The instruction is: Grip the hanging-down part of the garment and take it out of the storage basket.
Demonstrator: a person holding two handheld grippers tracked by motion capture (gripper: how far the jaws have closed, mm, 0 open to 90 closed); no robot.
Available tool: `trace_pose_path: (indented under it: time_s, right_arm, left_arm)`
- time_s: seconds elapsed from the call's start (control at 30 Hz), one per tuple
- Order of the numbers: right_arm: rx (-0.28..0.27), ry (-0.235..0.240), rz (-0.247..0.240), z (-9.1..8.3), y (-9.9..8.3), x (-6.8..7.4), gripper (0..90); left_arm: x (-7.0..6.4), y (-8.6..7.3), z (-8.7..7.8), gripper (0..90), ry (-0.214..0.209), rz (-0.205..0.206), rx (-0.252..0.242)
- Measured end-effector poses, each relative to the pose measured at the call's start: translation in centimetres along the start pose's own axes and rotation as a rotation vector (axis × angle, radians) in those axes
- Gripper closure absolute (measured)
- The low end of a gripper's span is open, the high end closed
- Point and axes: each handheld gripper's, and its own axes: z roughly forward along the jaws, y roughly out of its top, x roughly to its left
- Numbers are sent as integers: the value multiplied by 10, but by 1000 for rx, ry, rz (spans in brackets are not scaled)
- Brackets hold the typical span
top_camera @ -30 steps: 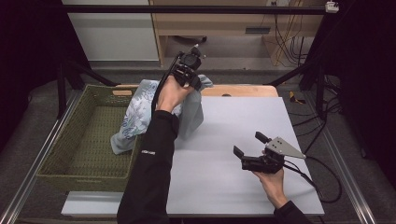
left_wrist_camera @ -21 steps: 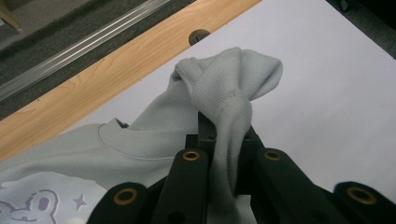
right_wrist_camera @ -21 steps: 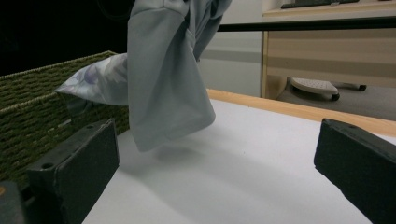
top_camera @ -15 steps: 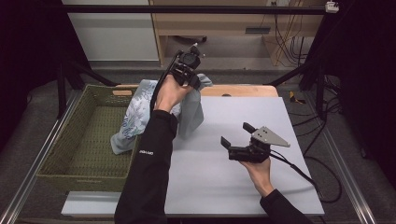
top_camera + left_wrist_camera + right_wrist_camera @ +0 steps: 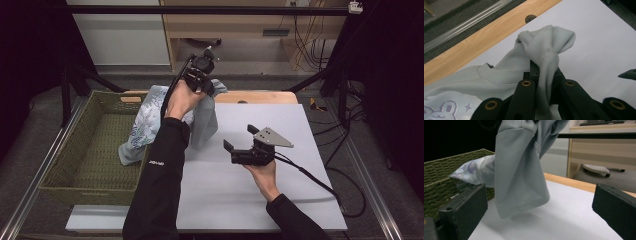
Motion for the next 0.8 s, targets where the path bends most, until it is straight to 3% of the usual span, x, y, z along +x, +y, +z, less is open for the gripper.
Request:
trace_pose_path:
  time_s: [0.47,0.5,0.57,0.77,0.8]
  right_arm:
    - [14,20,5,34,4,14,9]
    - [17,20,-13,36,4,14,9]
    - [19,22,21,43,5,17,11]
    - [22,20,-16,52,3,17,12]
    - [28,21,7,54,4,19,13]
  left_arm:
    - [2,-1,-3,848,0,-3,-5]
    - [2,-1,-4,847,0,-2,-4]
    - [2,-1,-5,847,4,0,0]
    - [3,-2,-7,847,2,-7,-12]
    - [3,-2,-7,847,2,-7,-13]
